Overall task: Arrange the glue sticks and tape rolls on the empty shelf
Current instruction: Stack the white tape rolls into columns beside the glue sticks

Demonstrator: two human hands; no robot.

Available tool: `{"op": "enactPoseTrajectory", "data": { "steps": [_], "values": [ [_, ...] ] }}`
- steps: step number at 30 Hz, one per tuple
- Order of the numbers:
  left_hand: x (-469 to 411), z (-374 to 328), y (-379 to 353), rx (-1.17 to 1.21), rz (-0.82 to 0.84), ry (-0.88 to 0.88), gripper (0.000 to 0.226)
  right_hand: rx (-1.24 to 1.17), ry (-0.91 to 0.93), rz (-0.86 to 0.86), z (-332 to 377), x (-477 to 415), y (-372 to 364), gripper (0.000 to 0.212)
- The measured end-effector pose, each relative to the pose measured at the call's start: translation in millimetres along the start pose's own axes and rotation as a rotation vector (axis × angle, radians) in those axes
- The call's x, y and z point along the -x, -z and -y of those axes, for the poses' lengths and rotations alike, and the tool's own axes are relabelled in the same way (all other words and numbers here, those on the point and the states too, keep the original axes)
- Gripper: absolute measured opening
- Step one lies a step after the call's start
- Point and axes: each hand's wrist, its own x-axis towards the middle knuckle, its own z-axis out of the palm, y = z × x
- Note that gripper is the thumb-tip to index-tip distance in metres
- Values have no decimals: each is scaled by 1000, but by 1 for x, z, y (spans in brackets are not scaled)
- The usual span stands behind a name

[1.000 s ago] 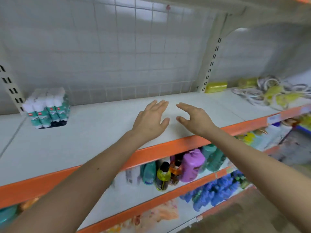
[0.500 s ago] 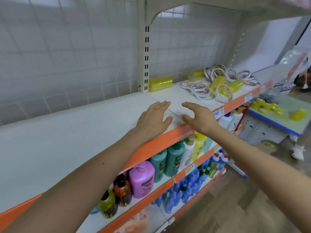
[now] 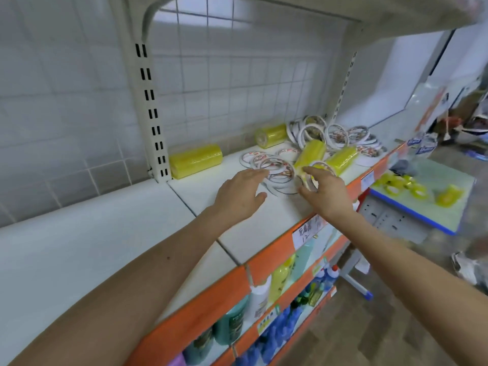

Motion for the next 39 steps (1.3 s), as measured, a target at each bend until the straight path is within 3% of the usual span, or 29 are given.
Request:
{"op": "enactPoseTrajectory", "data": {
  "steps": [6, 9, 12, 16, 20, 30, 35, 39],
  "values": [
    [-33, -6, -30, -346, 94, -52, 54, 54, -53, 105, -46, -34, -9, 45],
    [-45, -8, -39, -363, 123, 44, 53, 51, -19, 161, -56, -42, -10, 17],
    [-55, -10, -46, -442, -29, -43, 48, 35, 54, 152, -60, -47, -11, 34],
    [-56, -12, -48, -487, -108, -16, 41, 38, 175, 156, -63, -51, -9, 45],
    [-43, -18, -43, -391, -165, 37, 31, 96, 313, 195, -58, -54, -4, 41],
    [68, 31, 6, -442, -154, 399, 43, 37, 674, 331, 52, -32, -36, 48],
    [131, 63, 43, -482, -192, 530, 34, -34, 754, 391, 122, -3, -61, 48],
    [182, 93, 68, -517, -204, 601, 34, -60, 773, 422, 171, 22, -83, 30]
  ]
}}
